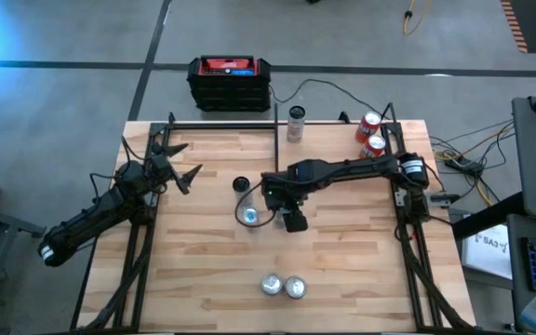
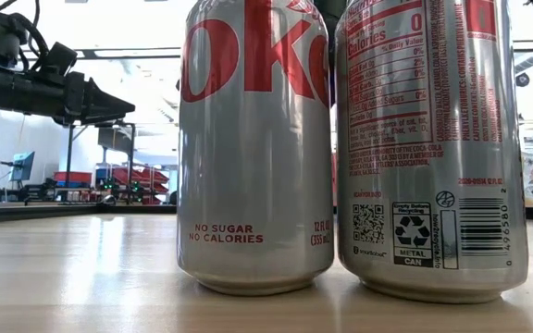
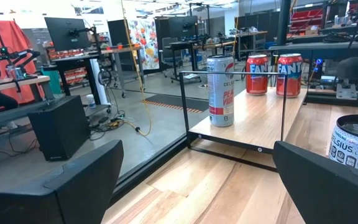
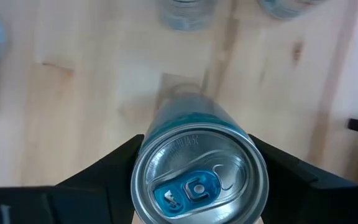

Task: Place canned beverage on shelf
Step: Put the right blue soda can on the shelf

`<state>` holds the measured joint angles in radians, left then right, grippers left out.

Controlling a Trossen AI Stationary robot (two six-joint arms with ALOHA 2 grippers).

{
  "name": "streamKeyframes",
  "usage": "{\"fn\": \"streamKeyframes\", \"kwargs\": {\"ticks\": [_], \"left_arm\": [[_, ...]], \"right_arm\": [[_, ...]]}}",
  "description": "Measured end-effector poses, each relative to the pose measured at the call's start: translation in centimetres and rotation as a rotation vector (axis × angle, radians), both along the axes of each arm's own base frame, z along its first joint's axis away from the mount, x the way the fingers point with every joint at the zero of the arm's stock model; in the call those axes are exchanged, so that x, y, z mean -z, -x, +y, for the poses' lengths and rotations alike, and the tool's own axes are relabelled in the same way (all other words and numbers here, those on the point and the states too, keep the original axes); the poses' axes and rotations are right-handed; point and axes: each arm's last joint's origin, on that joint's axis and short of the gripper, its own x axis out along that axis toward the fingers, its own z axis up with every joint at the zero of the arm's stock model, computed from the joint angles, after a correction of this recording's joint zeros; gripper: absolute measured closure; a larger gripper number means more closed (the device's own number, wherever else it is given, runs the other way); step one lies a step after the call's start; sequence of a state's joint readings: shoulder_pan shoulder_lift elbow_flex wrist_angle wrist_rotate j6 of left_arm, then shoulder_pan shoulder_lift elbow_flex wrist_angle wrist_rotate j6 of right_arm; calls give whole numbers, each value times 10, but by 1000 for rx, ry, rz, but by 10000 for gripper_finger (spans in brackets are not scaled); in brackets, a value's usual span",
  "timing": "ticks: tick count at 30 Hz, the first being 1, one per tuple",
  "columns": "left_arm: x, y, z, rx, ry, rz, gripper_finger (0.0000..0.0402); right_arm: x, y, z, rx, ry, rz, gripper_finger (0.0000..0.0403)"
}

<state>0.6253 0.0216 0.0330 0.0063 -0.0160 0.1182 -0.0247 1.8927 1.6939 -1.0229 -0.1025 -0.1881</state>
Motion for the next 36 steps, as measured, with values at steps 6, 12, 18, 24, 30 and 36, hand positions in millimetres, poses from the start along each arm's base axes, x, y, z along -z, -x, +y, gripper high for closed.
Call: {"fn": "streamKeyframes", "kwargs": {"ticks": [6, 12, 18, 24, 30, 36], "left_arm": [[0, 0, 0, 0, 0, 0, 3], [0, 0, 0, 0, 0, 0, 3], [0, 0, 0, 0, 0, 0, 3], [0, 0, 0, 0, 0, 0, 3], [0, 0, 0, 0, 0, 1, 3], [0, 0, 0, 0, 0, 0, 3]], "right_arm": [[0, 1, -27, 47, 13, -3, 169], [0, 5, -44, 58, -2, 16, 169], [1, 7, -43, 51, -16, 32, 154], [2, 8, -40, 25, -19, 46, 128], [2, 6, -29, -121, 14, 27, 121], [2, 5, -23, -244, 47, 12, 120]]}}
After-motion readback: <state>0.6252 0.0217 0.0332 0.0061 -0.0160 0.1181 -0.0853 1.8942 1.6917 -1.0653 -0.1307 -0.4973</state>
